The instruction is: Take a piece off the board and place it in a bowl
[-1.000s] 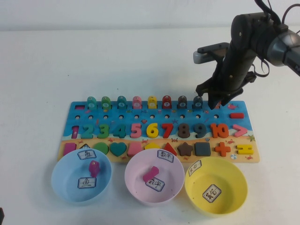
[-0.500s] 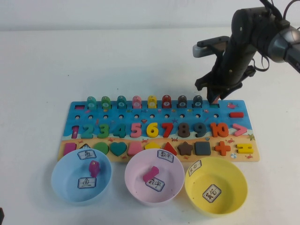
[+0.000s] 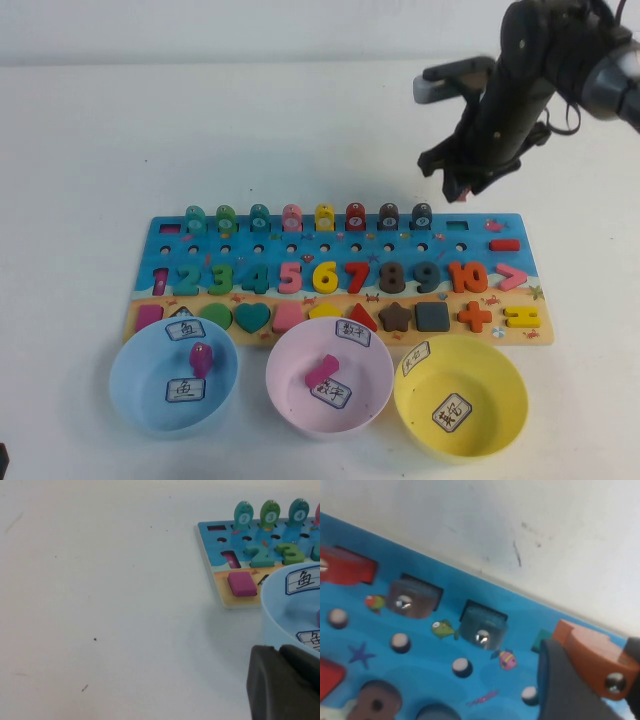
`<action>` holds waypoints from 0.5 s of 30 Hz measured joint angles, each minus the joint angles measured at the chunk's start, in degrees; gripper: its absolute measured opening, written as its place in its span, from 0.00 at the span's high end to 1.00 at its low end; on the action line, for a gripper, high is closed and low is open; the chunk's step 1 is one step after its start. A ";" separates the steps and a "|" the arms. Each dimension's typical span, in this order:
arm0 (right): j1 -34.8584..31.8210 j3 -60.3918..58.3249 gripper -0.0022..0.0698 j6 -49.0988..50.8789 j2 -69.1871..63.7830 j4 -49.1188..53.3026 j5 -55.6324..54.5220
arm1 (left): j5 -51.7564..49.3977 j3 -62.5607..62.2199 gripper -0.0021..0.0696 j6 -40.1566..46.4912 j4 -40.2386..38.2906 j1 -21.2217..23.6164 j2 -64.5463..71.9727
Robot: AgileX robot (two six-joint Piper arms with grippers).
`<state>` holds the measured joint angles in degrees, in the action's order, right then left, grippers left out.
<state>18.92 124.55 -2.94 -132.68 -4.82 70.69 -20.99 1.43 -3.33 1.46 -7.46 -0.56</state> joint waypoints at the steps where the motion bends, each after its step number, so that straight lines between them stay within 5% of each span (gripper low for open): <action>1: 0.00 0.00 0.66 0.00 1.41 0.00 0.00 | 0.00 0.00 0.98 0.00 0.00 0.00 0.00; 9: 0.86 -4.73 0.66 -4.95 15.86 -3.76 0.10 | 0.00 0.00 0.98 0.00 0.00 0.00 0.00; 15: 11.45 -10.57 0.66 -11.70 23.25 -5.96 0.47 | 0.00 0.00 0.98 0.00 0.00 0.00 0.00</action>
<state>30.37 113.98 -14.64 -109.43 -10.78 71.16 -20.99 1.43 -3.33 1.46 -7.46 -0.56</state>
